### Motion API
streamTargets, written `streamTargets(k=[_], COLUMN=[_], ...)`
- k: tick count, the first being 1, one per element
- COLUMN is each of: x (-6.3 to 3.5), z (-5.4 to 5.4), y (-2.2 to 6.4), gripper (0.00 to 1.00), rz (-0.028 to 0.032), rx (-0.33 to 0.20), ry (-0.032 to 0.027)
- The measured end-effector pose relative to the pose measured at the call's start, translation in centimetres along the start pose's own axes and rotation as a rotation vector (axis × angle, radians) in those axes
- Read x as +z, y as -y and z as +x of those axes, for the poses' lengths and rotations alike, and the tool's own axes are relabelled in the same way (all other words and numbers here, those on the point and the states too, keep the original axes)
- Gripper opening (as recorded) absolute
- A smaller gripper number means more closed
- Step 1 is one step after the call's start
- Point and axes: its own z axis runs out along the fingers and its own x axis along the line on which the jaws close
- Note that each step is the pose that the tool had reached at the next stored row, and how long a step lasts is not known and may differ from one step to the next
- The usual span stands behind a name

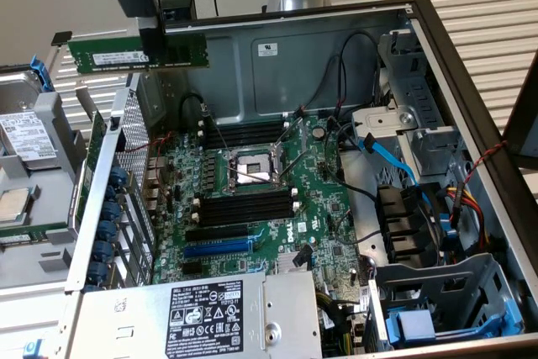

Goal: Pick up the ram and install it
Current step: 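Pick up the ram and move it above insertion slot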

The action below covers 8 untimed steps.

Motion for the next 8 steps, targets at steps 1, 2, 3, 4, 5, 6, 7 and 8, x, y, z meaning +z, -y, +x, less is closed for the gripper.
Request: streamTargets(k=[1,2,3,4,5,6,7,8], x=[-0.02,-0.05,-0.06,-0.07,-0.08,-0.10,-0.11,-0.13], z=[0.0,0.0,0.0,-0.1,-0.3,-0.5,-0.8,-1.1], y=[0.31,0.63,0.86,1.01,1.19,1.38,1.60,1.83], gripper=[0.13,0.13,0.13,0.13,0.13,0.13,0.13,0.13], rz=[-0.0007,-0.0007,-0.0007,-0.0008,-0.0008,-0.0009,-0.0007,-0.0007], rx=[0.000,0.000,0.000,0.000,0.000,0.000,0.000,0.000], ry=[-0.0001,-0.0002,-0.0003,-0.0004,-0.0007,-0.0010,-0.0010,-0.0010])
